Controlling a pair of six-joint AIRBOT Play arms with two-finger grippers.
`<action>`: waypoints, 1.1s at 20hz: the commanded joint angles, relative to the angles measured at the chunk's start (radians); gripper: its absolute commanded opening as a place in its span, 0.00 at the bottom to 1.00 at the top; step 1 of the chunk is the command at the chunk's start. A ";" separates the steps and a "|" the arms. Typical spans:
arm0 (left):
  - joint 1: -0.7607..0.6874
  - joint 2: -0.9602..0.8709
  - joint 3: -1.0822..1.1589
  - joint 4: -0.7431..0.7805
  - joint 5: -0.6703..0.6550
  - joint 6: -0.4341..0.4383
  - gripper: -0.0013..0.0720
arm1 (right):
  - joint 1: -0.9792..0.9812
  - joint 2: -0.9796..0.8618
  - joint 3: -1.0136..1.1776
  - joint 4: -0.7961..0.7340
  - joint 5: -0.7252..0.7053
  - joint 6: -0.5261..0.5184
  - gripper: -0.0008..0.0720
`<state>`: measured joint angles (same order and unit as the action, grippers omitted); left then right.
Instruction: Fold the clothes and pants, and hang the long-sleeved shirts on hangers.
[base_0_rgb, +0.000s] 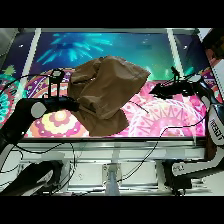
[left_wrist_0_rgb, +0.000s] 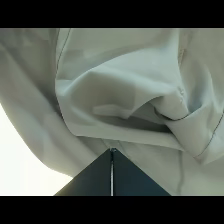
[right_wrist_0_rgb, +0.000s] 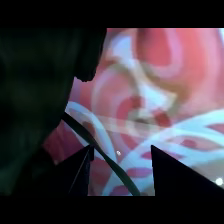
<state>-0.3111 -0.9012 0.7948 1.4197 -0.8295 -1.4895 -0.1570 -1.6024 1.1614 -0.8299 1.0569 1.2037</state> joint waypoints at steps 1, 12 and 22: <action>0.001 0.000 0.000 0.000 0.000 0.000 0.03 | 0.093 -0.049 0.008 0.028 -0.170 0.061 0.49; 0.001 0.000 0.000 0.000 0.000 0.000 0.03 | 0.127 -0.240 0.223 -0.066 -0.104 0.199 0.49; 0.001 0.000 0.000 0.000 0.000 0.000 0.03 | 0.197 -0.256 0.255 -0.056 -0.130 0.192 0.58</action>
<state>-0.3111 -0.9012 0.7948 1.4193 -0.8295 -1.4902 0.0128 -1.8565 1.4117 -0.8860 0.9543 1.3952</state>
